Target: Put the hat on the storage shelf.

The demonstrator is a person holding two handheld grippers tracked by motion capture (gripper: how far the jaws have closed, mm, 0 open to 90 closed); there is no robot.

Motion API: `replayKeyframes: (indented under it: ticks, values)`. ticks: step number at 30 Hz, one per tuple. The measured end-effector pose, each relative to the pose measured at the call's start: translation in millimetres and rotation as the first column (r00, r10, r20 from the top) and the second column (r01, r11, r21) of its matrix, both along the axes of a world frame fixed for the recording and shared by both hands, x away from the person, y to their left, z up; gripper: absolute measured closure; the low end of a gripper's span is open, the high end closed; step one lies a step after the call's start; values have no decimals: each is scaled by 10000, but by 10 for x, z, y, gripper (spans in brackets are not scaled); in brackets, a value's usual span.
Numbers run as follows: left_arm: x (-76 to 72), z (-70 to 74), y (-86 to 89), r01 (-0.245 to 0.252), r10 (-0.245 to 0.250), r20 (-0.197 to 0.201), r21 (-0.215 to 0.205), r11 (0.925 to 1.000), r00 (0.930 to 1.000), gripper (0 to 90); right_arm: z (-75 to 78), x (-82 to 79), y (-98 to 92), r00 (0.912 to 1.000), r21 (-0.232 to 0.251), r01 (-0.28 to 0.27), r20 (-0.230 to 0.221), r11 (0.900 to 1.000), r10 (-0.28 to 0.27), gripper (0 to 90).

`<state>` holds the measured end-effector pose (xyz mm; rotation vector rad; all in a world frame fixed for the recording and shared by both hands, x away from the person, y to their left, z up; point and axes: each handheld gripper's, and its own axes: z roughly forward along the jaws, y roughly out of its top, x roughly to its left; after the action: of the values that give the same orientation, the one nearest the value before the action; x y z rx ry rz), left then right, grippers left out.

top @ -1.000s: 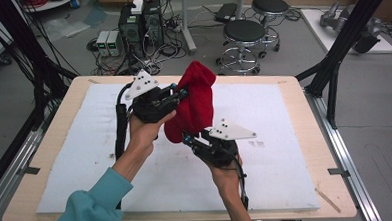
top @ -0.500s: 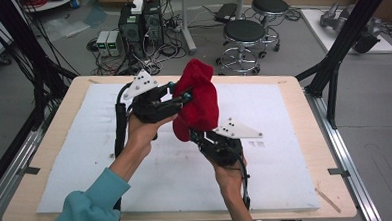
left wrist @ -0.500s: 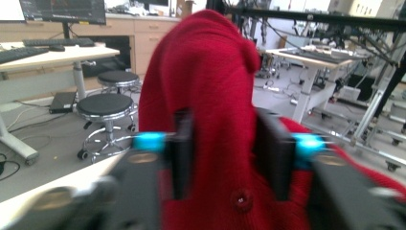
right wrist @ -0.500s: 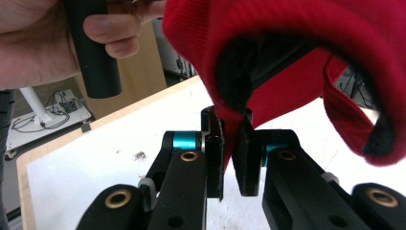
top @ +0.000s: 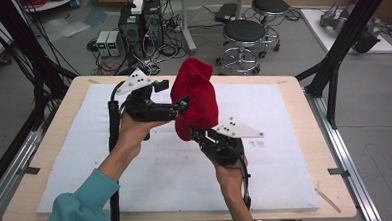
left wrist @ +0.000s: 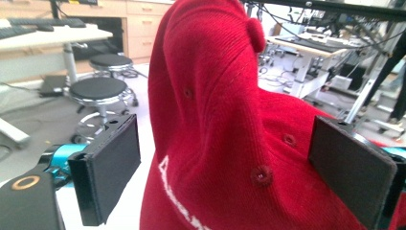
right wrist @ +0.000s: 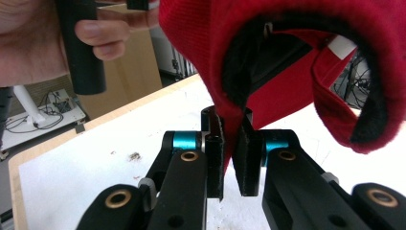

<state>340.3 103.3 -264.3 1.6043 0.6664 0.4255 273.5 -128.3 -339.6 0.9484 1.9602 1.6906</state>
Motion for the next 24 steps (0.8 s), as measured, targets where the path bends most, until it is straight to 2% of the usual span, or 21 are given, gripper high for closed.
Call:
replayKeyframes:
  ticks: [2,5,8,13,16,24]
  values:
    - [-20,14,72,41,-46,189,263,9996,9998,114,5,11,7,10000,-16,22,-28,10000,-22,845]
    - [-51,11,194,-21,10,395,278,9996,9992,114,11,45,6,9999,-63,150,-27,9999,-150,845]
    - [-57,-26,311,-86,77,387,232,9997,9992,114,26,74,4,9997,10,249,-66,9997,-249,845]
    - [-100,-118,499,53,-85,491,642,9979,9988,114,76,134,-3,9988,-53,467,152,9989,-466,846]
    - [-144,-228,641,273,-328,489,1088,9937,9983,115,100,195,-9,9978,-101,605,273,9981,-603,845]
    - [-246,-590,1030,719,-781,340,1544,9854,9964,115,125,433,-15,9957,-428,819,459,9957,-799,845]
